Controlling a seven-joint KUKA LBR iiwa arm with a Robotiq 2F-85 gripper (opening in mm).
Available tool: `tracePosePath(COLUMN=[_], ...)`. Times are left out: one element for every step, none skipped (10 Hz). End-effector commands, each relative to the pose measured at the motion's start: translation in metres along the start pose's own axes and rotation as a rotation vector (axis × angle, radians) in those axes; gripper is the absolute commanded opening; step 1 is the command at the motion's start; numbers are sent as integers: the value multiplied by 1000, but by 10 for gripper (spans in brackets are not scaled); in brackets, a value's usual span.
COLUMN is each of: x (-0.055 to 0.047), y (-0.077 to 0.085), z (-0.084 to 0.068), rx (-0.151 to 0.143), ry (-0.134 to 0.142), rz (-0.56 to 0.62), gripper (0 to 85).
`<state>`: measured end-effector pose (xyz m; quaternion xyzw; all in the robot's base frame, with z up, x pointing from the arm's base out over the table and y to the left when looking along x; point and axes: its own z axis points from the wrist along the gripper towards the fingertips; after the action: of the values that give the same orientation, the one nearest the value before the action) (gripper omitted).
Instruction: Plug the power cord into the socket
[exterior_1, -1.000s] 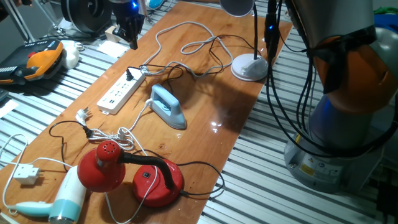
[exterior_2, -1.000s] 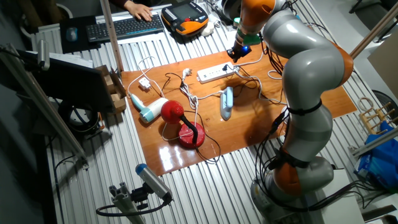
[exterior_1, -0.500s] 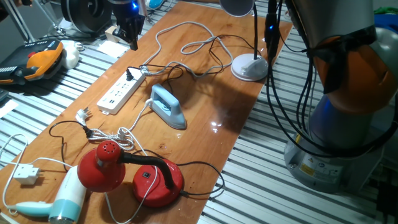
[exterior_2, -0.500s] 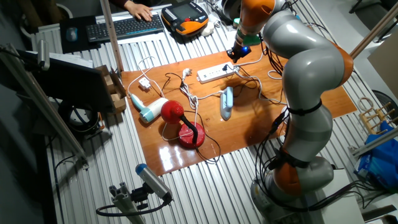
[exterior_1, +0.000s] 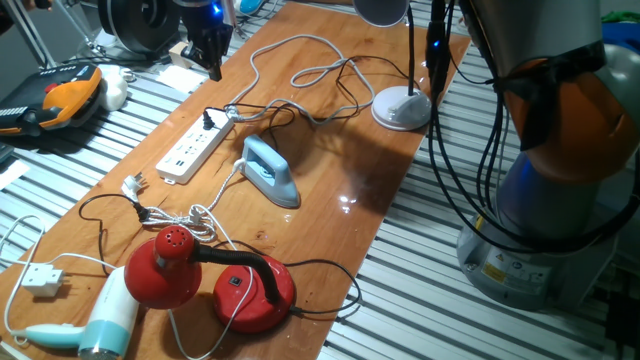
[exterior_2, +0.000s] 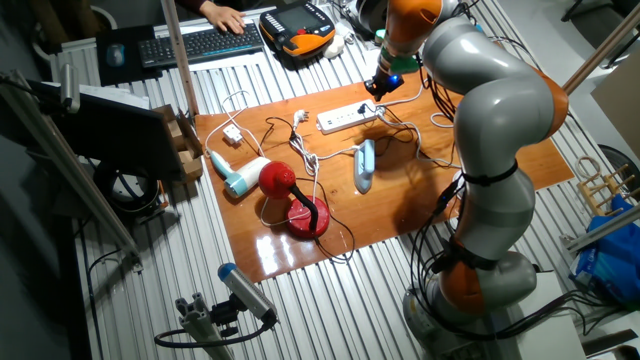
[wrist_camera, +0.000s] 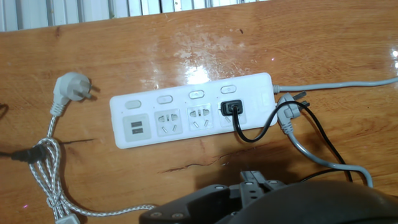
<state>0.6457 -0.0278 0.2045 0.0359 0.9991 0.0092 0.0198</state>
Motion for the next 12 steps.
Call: tracePosePath(x=[0, 0, 0, 0, 0, 0, 0, 0, 1, 1, 1, 1], y=[0, 0, 0, 0, 0, 0, 1, 0, 1, 1, 1, 1], z=[0, 0, 0, 0, 0, 0, 1, 1, 1, 1, 2, 2], rx=[0, 2, 2, 2, 2, 2, 1, -2, -3, -5, -4, -4], ry=[0, 0, 0, 0, 0, 0, -3, -3, -3, -4, -6, -6], rz=[0, 2, 2, 2, 3, 3, 5, 8, 8, 9, 9, 9], gripper=[0, 0, 0, 0, 0, 0, 0, 0, 0, 0, 0, 0])
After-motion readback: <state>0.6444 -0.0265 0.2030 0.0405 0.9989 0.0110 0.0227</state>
